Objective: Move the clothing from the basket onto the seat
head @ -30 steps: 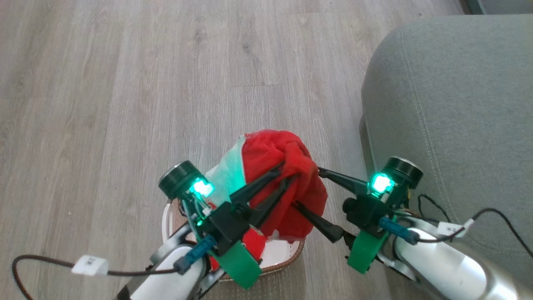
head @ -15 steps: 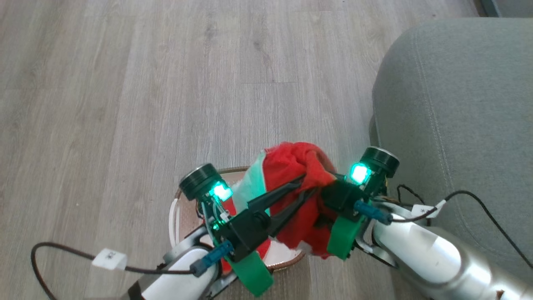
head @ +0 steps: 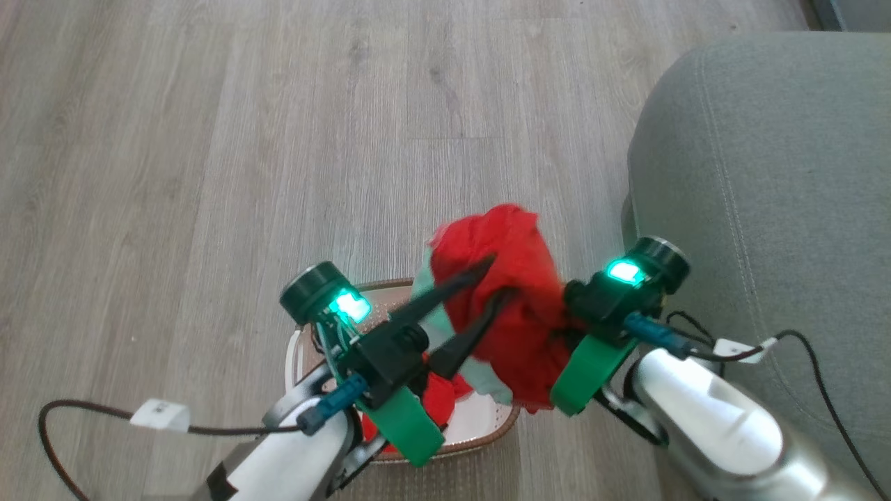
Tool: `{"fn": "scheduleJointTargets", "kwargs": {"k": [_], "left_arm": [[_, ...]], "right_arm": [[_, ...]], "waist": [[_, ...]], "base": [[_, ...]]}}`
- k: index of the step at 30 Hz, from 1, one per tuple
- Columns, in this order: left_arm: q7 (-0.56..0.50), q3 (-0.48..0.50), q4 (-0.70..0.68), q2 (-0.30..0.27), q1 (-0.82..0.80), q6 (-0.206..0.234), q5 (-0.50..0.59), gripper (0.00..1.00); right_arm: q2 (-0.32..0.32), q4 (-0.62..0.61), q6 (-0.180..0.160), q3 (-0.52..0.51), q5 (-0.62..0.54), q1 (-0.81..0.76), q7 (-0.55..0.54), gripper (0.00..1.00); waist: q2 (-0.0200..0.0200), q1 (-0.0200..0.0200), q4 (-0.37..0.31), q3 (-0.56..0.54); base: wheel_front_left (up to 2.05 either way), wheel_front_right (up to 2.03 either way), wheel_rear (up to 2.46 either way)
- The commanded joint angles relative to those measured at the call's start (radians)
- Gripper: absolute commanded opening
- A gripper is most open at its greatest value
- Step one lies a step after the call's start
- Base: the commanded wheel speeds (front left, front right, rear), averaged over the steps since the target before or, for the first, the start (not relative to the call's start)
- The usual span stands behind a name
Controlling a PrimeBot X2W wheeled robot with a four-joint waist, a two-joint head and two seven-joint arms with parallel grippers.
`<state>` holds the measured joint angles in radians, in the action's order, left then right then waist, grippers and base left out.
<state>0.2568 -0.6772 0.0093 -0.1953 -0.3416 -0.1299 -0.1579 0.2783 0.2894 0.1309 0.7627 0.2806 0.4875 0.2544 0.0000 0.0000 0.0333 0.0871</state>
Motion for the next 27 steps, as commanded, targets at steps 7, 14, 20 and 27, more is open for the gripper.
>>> {"fn": "scheduleJointTargets", "kwargs": {"k": [7, 14, 20, 27], "left_arm": [[0.005, 0.092, 0.000, 0.017, 0.020, -0.001, 0.006, 1.00], [0.005, 0.099, 0.037, 0.026, 0.069, -0.001, -0.007, 1.00], [0.005, 0.059, 0.079, 0.015, 0.114, -0.001, -0.015, 1.00], [0.005, 0.057, 0.112, 0.022, 0.152, -0.001, -0.025, 1.00]], "right_arm": [[-0.030, -0.063, 0.000, -0.159, -0.031, -0.060, 0.007, 0.00], [-0.075, -0.086, 0.000, -0.383, -0.087, -0.165, 0.007, 0.00], [-0.126, -0.087, 0.000, -0.536, -0.118, -0.249, 0.007, 0.00], [-0.165, -0.086, 0.000, -0.644, -0.144, -0.308, 0.007, 0.00]], "waist": [[0.0000, 0.0000, -0.001, -0.016], [0.0000, 0.0000, 0.006, -0.029], [0.0000, 0.0000, 0.002, -0.034], [0.0000, 0.0000, -0.012, -0.032]], "base": [[0.00, 0.00, 0.00], [0.00, 0.00, 0.00], [0.00, 0.00, 0.00], [0.00, 0.00, 0.00]]}}
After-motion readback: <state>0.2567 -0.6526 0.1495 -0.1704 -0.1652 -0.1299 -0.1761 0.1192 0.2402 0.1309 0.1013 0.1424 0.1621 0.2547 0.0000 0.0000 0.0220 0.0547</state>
